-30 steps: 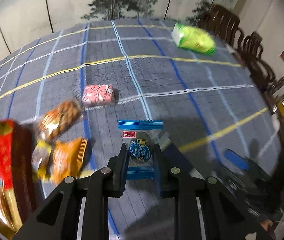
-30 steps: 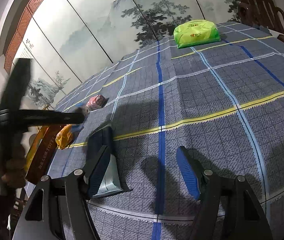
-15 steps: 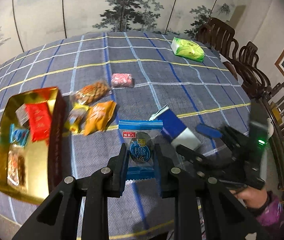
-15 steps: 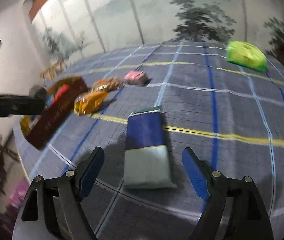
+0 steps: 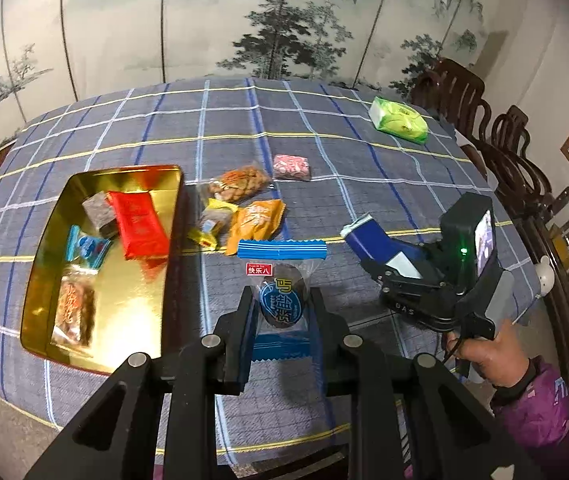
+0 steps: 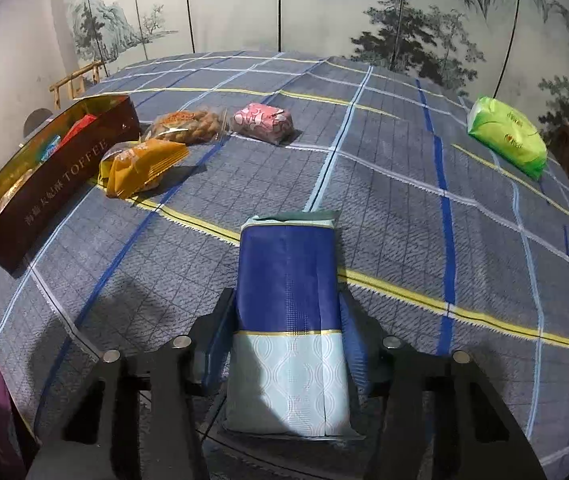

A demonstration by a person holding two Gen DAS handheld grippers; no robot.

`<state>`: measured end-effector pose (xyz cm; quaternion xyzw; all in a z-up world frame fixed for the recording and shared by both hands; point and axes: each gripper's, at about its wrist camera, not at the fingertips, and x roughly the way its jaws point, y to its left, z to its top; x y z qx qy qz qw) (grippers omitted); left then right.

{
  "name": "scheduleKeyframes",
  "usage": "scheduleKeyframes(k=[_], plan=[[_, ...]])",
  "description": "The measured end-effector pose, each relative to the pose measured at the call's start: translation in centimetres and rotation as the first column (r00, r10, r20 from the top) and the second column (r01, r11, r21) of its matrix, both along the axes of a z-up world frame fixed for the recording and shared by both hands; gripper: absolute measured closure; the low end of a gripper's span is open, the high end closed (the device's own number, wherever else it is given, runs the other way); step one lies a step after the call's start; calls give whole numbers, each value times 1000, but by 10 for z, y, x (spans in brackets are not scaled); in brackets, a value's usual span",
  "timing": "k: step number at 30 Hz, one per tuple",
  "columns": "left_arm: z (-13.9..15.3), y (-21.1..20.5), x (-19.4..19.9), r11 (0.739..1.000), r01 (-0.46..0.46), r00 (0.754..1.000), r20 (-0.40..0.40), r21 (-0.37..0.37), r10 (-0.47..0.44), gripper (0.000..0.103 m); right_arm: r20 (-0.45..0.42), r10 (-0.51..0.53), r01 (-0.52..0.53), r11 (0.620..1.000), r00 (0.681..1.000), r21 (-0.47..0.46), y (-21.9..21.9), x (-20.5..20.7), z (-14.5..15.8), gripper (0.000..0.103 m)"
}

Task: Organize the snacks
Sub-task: 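Grasp the blue-and-white box with the right gripper while the left gripper holds the candy bag, then carry the blue candy bag over the tin with the left gripper and release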

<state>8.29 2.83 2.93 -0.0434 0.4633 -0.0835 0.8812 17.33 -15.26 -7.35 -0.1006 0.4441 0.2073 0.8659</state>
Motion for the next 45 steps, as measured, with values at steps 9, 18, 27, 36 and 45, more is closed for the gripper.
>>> scheduleKeyframes(k=[9,18,27,36,45], plan=[[5,25,-14,999,-41,999,24,-7,41,81,-17,-52,54,990,999,128,-8,-1,8,53],[4,54,-23,995,-102,994,34,-7,102,81,-11,-143,142,971,990,191,-6,9,9,53],[0,78,-22,988,-154,987,48,22,153,81,-2,-187,184,965,982,188,-6,13,4,53],[-12,93,-17,982,-180,983,47,52,177,81,-16,-219,218,958,976,184,-11,21,2,53],[-31,117,-7,977,-207,978,18,54,207,81,-22,-222,222,959,975,174,-10,22,0,53]])
